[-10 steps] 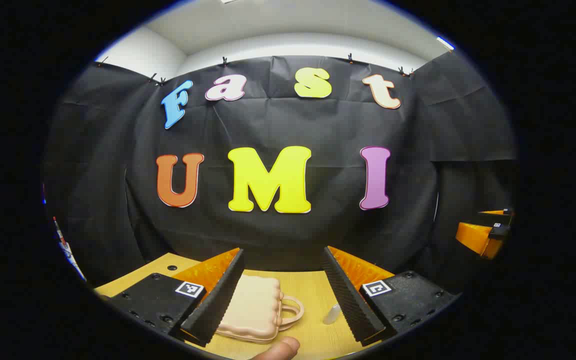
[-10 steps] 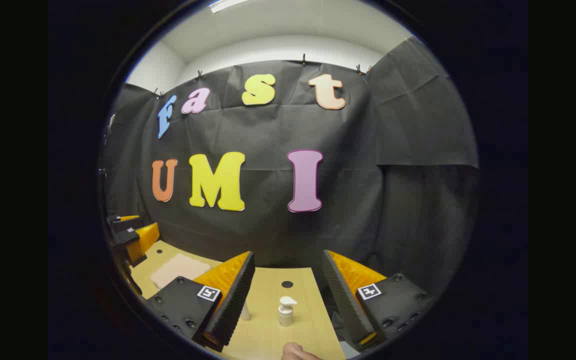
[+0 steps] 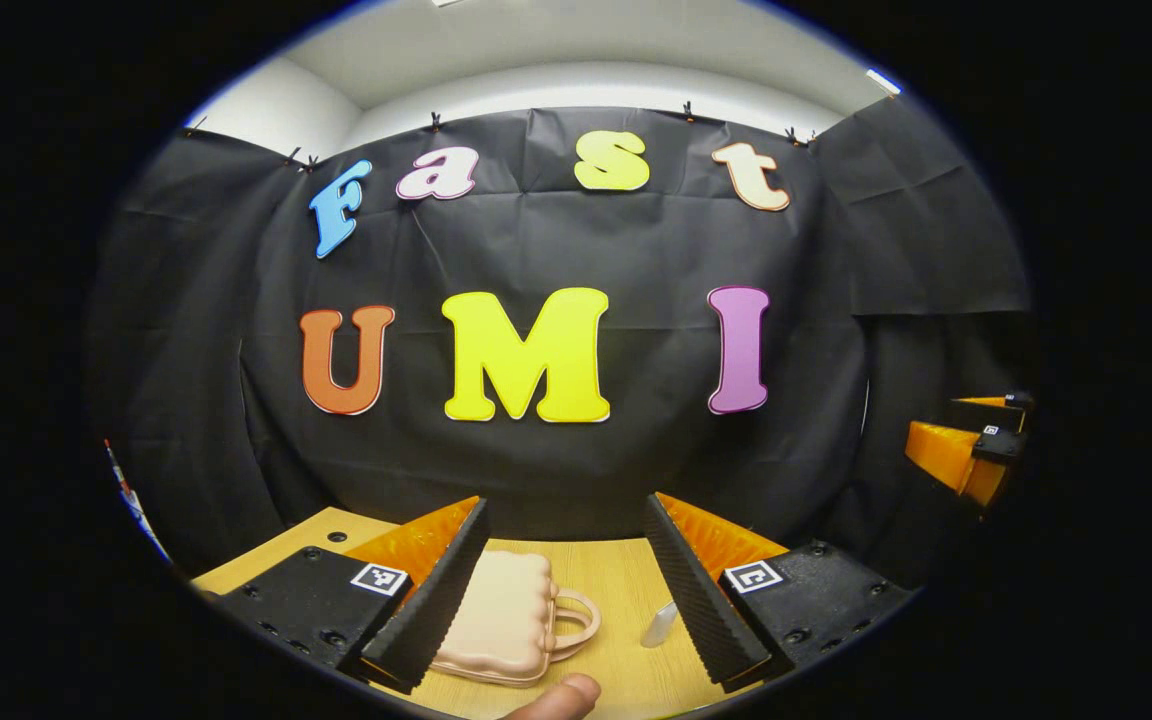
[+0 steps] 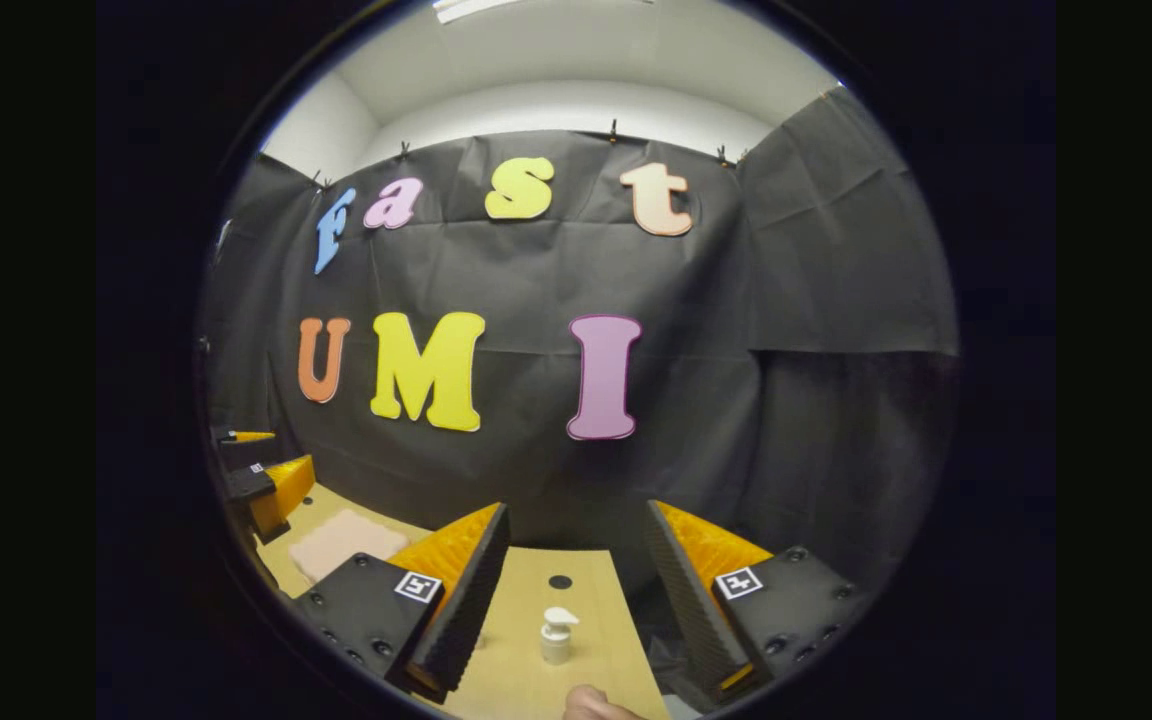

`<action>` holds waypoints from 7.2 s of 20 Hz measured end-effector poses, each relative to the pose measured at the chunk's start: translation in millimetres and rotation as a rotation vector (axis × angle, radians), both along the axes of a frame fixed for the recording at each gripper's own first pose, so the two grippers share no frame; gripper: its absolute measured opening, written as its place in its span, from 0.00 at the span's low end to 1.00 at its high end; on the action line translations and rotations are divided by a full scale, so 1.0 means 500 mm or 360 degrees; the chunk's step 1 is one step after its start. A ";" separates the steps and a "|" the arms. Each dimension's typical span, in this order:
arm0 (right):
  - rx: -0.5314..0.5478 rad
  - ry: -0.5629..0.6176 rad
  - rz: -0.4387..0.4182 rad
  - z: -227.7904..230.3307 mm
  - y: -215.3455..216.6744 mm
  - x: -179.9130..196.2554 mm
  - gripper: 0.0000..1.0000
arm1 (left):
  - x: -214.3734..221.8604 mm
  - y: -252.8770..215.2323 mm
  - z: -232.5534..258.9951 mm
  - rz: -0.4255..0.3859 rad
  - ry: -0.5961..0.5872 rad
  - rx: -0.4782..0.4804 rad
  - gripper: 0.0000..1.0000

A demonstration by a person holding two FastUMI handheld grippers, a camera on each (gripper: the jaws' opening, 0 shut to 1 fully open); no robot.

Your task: First open the suitcase, pack the skin care products into it, and then close the suitcase.

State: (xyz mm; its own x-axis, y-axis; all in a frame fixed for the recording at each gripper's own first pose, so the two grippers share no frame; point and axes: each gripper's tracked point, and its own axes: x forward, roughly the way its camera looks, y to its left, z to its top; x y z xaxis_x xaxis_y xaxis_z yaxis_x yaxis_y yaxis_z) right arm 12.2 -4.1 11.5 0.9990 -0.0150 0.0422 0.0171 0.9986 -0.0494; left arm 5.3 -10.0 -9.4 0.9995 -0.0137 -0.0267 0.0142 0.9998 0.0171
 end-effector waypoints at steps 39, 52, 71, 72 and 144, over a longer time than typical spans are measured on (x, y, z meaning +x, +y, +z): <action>0.0085 0.0104 -0.0234 -0.123 -0.340 -0.120 0.80 | 0.234 -0.004 -0.567 -0.0055 0.0495 0.2415 0.68; 0.0081 0.0172 -0.0173 -0.163 -0.274 -0.139 0.80 | 0.218 0.018 -0.544 -0.0259 0.0707 0.2327 0.03; 0.0090 0.0198 -0.0258 -0.134 0.094 -0.043 0.80 | 0.216 0.396 -0.163 -0.0089 0.0518 0.1013 0.02; 0.0084 0.0205 -0.0255 -0.137 0.115 -0.037 0.80 | 0.221 0.434 -0.153 -0.0065 0.0507 0.0977 0.03; -0.0201 0.0791 -0.0070 -0.430 -0.105 0.025 0.80 | 0.181 -0.231 -0.648 -0.0915 0.1026 0.0027 0.99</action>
